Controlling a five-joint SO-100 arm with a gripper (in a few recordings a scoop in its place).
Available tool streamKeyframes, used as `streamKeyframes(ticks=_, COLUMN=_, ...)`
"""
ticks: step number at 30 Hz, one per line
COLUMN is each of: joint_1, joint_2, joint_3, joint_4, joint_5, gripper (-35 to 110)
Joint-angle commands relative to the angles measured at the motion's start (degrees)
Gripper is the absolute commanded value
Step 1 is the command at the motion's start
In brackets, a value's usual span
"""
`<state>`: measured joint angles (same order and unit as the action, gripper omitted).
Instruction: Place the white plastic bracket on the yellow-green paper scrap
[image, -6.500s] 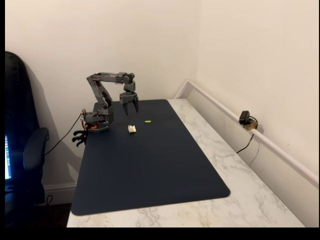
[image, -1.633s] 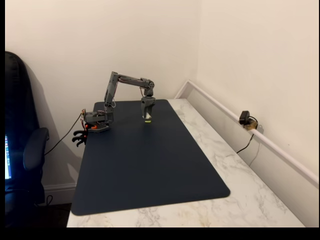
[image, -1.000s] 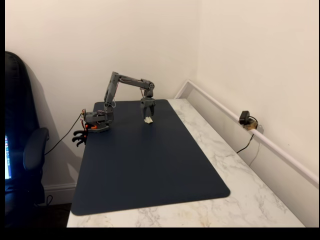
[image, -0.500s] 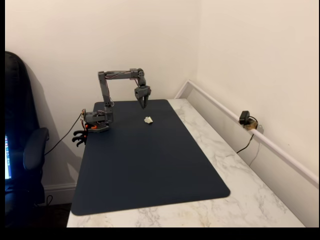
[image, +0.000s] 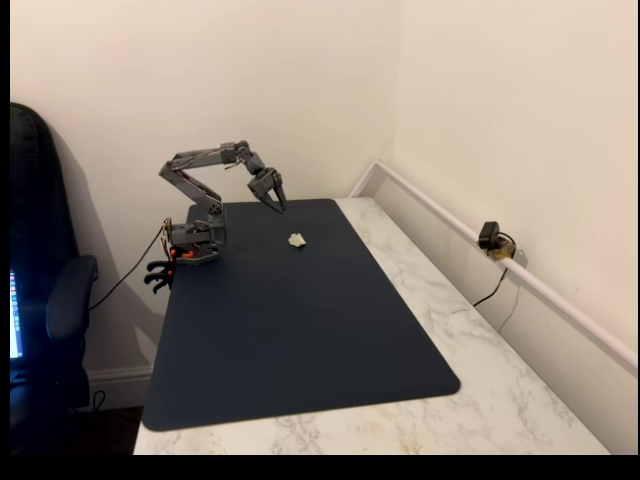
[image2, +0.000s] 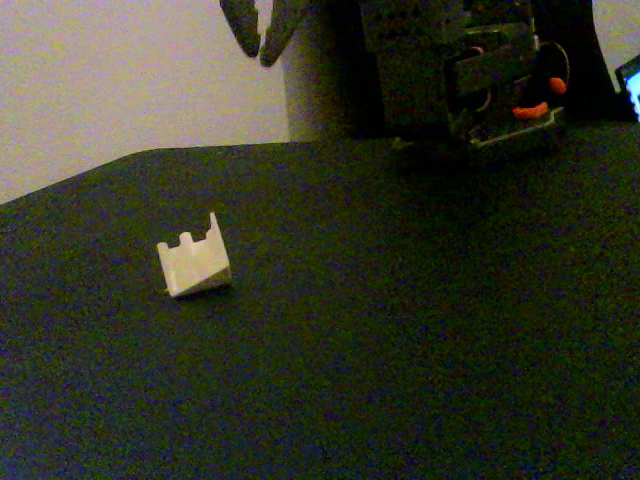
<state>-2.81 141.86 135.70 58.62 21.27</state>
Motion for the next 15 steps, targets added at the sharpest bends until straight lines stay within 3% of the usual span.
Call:
streamKeyframes(ticks=1, joint_1=-1.85, joint_2=6.15, joint_3=4.22, joint_4=-5.62, joint_5=-9.58, gripper=0)
streamKeyframes(ticks=11, joint_1=-1.23, joint_2=11.25, joint_3=12.22, joint_4=-8.0, joint_5=-25.31, gripper=0)
streamKeyframes(ticks=15, joint_1=0.53, joint_2=13.01, joint_3=15.03, joint_4=-7.21, joint_5=-25.84, gripper=0)
